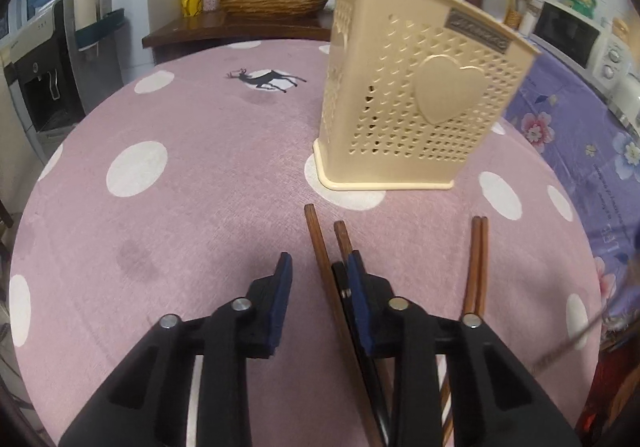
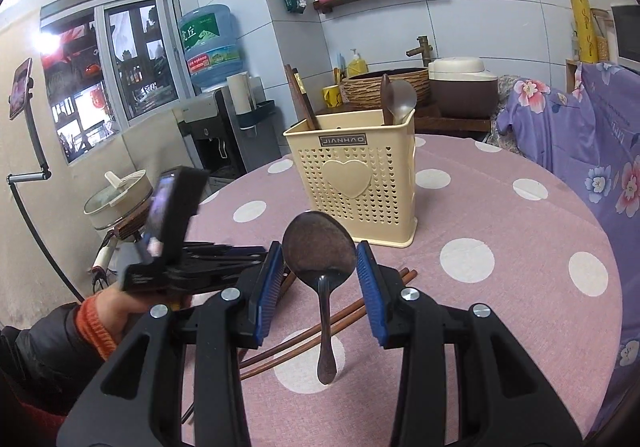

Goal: Organize utensils
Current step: 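Lift the metal spoon toward the holder while the left tool grasps a chopstick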

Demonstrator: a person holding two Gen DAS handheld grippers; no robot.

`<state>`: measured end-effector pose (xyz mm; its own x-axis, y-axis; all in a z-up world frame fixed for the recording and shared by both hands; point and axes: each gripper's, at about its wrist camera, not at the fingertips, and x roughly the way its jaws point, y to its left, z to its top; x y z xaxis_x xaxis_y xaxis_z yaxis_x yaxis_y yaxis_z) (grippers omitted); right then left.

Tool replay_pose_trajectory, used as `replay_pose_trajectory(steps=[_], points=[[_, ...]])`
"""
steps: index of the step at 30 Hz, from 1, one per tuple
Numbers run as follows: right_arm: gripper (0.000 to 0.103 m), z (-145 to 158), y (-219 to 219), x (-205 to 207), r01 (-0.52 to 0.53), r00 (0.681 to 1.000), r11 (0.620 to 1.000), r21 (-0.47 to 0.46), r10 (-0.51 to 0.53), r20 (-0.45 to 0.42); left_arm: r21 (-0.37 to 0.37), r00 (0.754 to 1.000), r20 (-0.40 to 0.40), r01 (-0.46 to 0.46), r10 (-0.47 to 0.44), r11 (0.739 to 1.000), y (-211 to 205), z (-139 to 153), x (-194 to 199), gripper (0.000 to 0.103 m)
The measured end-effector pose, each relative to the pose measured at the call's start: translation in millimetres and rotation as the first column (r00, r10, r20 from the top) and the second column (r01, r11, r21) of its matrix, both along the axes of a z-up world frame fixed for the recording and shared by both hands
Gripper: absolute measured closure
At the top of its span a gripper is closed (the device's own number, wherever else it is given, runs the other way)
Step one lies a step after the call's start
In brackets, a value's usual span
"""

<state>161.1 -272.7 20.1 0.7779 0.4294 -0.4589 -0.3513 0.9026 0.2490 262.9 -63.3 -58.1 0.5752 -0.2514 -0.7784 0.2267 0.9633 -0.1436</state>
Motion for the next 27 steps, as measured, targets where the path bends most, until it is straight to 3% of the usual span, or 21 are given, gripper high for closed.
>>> replay_pose_trajectory(steps=[12,18,27], points=[[0.065,-0.1,0.9,-3.4,0.009,1.0,1.0,-0.006,-0.009,0.011,0.056,1.0,-0.016,-0.01,0.011,0.998,-19.4,-6.4,14.8,0.083],[0.065,-1.3,3.0,-5.7,0.005,1.0,1.0,-0.016,-0.004,0.013,0.01,0.998,-0.041,-0.037,0.038,0.999,-5.7,-10.8,14.6,0.086],[0.065,-1.5,3.5,-3.4,0.02,1.0,1.0,-0.01,-0.02,0.011,0.061,0.999,-0.027,-0.03,0.032,0.998,-17.8,-10.8,18.2,0.086]])
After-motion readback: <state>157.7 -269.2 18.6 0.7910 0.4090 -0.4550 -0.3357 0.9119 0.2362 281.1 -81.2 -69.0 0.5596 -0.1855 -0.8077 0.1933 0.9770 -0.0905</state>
